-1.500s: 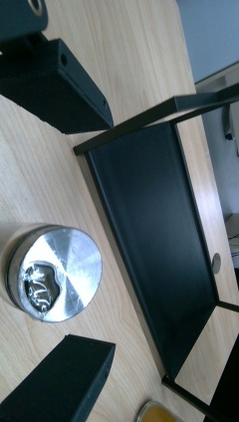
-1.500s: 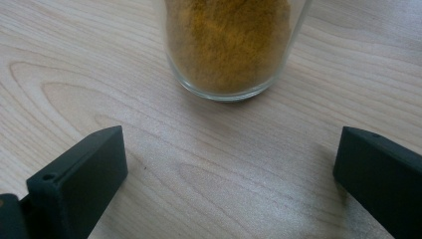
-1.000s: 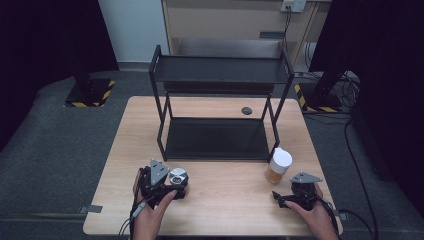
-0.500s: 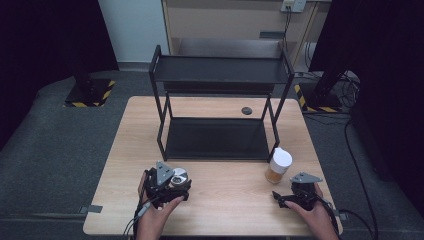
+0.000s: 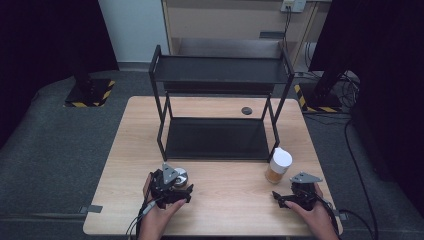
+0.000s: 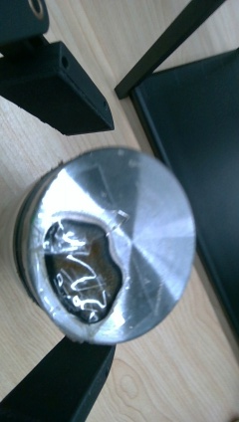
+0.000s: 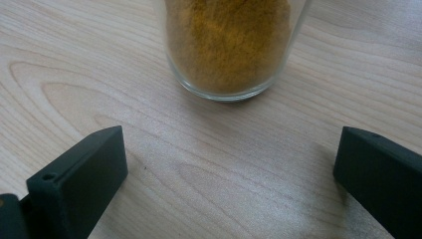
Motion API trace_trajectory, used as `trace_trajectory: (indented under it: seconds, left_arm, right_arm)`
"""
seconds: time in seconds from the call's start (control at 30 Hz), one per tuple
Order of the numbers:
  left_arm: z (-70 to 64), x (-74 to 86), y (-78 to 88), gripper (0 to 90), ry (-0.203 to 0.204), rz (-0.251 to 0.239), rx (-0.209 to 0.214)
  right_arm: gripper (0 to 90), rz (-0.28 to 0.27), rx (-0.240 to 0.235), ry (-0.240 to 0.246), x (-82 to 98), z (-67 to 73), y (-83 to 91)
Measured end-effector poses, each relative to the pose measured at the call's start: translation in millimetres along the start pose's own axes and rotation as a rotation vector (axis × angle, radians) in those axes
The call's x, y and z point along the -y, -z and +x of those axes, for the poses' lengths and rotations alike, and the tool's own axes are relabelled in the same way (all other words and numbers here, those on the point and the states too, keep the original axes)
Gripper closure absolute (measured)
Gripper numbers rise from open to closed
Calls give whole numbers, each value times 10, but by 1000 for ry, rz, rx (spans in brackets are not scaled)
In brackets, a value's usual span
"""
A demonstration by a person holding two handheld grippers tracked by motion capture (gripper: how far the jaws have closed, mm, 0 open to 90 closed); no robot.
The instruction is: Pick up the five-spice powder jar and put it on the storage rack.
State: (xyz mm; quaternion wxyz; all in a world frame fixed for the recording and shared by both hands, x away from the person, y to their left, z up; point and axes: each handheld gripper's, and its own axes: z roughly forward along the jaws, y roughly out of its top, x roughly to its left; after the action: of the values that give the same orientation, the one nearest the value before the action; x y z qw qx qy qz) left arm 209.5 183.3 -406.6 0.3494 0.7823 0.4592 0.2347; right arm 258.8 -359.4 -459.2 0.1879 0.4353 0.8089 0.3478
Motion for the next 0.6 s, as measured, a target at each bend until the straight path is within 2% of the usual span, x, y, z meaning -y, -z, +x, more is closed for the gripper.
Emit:
trace_trajectory:
  seconds: [0.33,0.6]
  left_arm:
    - [-11,-22,-124,21,-16,51,6]
    - [23,-21,-175,56,-15,65,7]
  right_arm:
    - [14,0,0,0,0,0,0]
    - [15,0,0,-1,0,1,0]
